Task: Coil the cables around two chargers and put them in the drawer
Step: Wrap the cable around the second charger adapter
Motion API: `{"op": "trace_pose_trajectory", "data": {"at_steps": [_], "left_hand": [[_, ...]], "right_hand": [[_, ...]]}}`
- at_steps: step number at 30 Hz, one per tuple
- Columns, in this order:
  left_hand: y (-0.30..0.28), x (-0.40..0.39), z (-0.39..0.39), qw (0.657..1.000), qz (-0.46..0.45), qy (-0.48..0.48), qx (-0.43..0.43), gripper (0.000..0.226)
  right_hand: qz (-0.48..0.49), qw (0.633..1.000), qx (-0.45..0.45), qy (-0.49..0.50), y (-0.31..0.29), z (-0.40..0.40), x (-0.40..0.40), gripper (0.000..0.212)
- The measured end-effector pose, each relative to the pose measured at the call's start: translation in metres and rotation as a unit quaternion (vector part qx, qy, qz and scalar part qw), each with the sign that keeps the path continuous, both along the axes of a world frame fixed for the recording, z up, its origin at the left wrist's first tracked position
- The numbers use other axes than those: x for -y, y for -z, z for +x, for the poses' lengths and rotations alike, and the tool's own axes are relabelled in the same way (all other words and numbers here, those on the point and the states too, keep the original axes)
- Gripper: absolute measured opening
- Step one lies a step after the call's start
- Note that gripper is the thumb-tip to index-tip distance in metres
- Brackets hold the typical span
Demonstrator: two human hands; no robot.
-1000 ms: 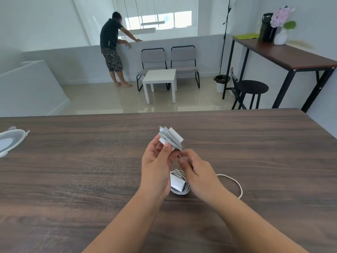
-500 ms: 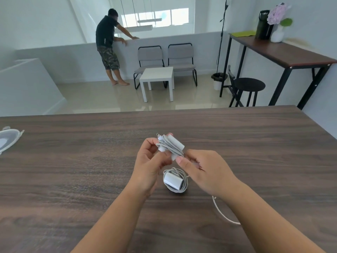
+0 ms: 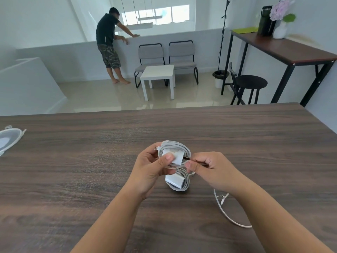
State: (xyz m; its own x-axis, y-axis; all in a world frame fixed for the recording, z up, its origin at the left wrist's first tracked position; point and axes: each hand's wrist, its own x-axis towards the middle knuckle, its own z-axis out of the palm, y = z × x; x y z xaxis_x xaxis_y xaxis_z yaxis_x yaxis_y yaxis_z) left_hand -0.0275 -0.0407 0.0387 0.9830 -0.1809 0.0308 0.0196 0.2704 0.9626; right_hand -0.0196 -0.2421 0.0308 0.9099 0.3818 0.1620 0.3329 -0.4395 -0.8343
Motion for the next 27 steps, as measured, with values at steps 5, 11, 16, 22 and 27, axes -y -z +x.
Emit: {"op": "trace_pose_trajectory", "data": {"at_steps": [5, 11, 16, 22, 27], "left_hand": [[-0.001, 0.002, 0.002, 0.999, 0.012, -0.045, 0.017, 0.062], [0.001, 0.007, 0.002, 0.995, -0.030, -0.085, 0.031, 0.055], [-0.003, 0.004, 0.001, 0.995, 0.017, -0.092, 0.017, 0.027], [-0.007, -0.005, -0.006, 0.983, 0.168, -0.043, 0.050, 0.021], [-0.014, -0.001, -0.011, 0.966, 0.251, -0.018, 0.062, 0.033]], "right_hand": [[0.013, 1.000, -0.001, 0.001, 0.003, 0.000, 0.001, 0.028], [0.005, 1.000, 0.001, -0.010, 0.006, -0.001, -0.001, 0.027], [0.002, 1.000, -0.001, -0.002, 0.005, -0.001, 0.003, 0.022], [-0.036, 0.999, 0.033, -0.013, -0.028, 0.002, 0.021, 0.016], [-0.123, 0.987, 0.079, -0.064, -0.045, 0.007, 0.025, 0.015]]}}
